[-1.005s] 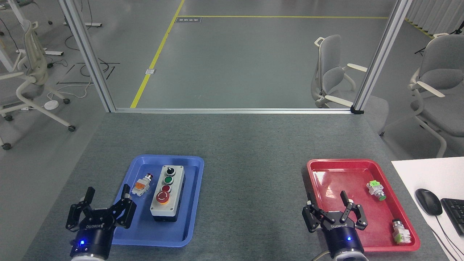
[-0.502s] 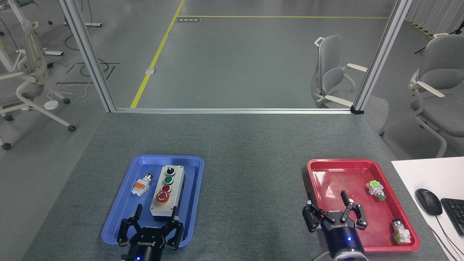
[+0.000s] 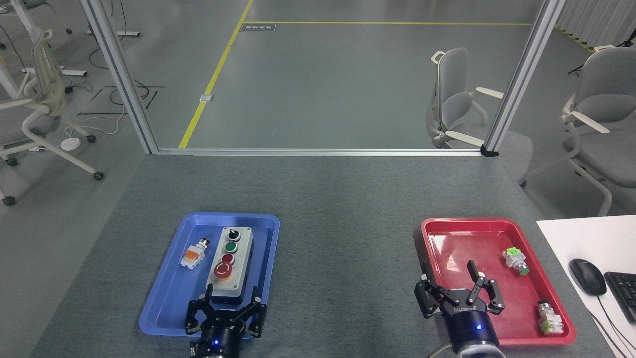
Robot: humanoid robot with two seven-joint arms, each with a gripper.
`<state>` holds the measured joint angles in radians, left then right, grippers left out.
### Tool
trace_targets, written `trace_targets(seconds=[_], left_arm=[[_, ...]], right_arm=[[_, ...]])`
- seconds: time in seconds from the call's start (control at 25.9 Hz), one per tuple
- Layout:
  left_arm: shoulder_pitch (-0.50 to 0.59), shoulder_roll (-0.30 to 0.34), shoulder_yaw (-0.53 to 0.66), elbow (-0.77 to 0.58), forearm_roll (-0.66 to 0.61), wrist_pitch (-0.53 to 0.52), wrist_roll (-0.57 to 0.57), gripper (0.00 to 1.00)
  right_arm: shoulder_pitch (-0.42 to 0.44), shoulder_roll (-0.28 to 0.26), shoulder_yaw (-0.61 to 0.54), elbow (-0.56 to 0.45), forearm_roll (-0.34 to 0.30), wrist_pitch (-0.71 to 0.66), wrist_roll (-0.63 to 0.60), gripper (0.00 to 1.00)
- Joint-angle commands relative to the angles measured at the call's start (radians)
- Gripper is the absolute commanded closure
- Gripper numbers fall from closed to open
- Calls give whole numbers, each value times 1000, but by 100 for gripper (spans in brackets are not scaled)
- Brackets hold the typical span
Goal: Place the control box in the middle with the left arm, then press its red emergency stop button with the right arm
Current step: 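Move the left gripper forward to the gray control box in the blue tray, then close the left gripper on the near end of the control box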
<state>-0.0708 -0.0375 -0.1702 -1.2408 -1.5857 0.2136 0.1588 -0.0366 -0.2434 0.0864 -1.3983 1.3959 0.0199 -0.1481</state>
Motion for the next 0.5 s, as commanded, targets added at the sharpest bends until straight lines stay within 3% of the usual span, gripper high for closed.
trace_targets(seconds=[0.0, 0.46], left_arm=[[-20, 8, 6, 23, 4, 12, -4, 2], [-47, 18, 51, 43, 6, 6, -4, 2]], right_arm=[[0, 1, 1, -4, 0, 0, -1, 0], [1, 1, 1, -2, -2, 0, 1, 0]])
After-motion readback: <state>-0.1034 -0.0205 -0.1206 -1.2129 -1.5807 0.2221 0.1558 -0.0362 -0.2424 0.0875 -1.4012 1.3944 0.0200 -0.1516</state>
